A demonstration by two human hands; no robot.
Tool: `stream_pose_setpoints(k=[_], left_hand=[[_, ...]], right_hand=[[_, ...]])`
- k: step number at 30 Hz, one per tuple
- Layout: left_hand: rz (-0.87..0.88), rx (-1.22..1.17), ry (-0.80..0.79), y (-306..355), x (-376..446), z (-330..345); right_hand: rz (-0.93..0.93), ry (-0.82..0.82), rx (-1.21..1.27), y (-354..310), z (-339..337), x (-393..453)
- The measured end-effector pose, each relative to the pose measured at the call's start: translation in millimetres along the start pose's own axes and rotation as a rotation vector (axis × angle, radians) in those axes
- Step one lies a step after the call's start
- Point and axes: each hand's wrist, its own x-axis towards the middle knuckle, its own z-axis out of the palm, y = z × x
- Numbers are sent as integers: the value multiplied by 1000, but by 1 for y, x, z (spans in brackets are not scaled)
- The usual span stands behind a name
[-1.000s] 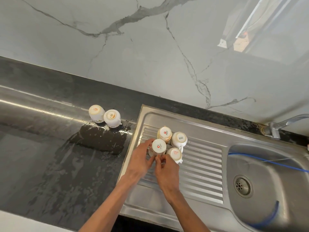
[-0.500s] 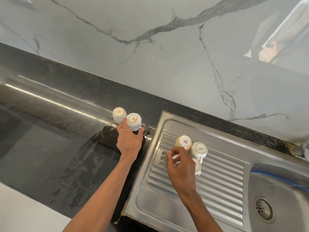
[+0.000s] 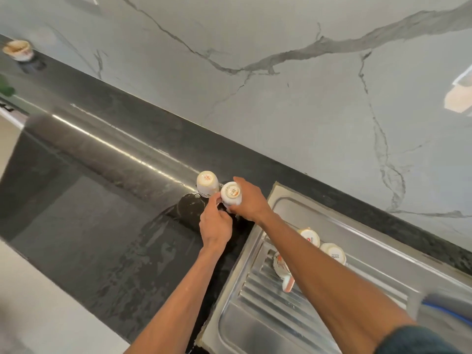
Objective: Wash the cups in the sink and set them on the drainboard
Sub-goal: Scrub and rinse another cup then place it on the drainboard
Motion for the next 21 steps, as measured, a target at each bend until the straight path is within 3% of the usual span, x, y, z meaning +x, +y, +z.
stream_pose_setpoints(k=[5, 11, 15, 21], left_hand=[[76, -58, -2, 16, -13, -10], [73, -272, -65, 56, -65, 16], [91, -398, -289, 86, -133, 69], [153, -351, -587, 118, -251, 148]], right_hand=[[-103, 162, 34, 8, -13, -26], [-149, 443, 142, 53, -68, -126], [23, 591, 155, 111, -105, -217], [361, 739, 185, 216, -145, -352]])
